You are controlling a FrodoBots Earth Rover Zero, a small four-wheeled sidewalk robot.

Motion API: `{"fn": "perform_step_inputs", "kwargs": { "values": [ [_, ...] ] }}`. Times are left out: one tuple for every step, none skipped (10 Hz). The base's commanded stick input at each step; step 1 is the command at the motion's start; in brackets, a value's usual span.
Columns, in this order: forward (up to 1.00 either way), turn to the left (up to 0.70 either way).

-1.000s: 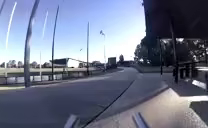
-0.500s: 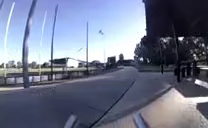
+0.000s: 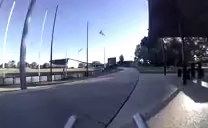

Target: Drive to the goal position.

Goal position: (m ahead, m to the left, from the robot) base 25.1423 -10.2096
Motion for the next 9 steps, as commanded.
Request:
{"fn": "perform_step_inputs", "kwargs": {
  "values": [
    [1.0,0.0],
    [1.0,-0.4],
    [1.0,-0.4],
    [1.0,-0.4],
    [1.0,-0.39],
    [1.0,-0.17],
    [1.0,0.0],
    [1.0,0.0],
    [1.0,0.0]
  ]
}}
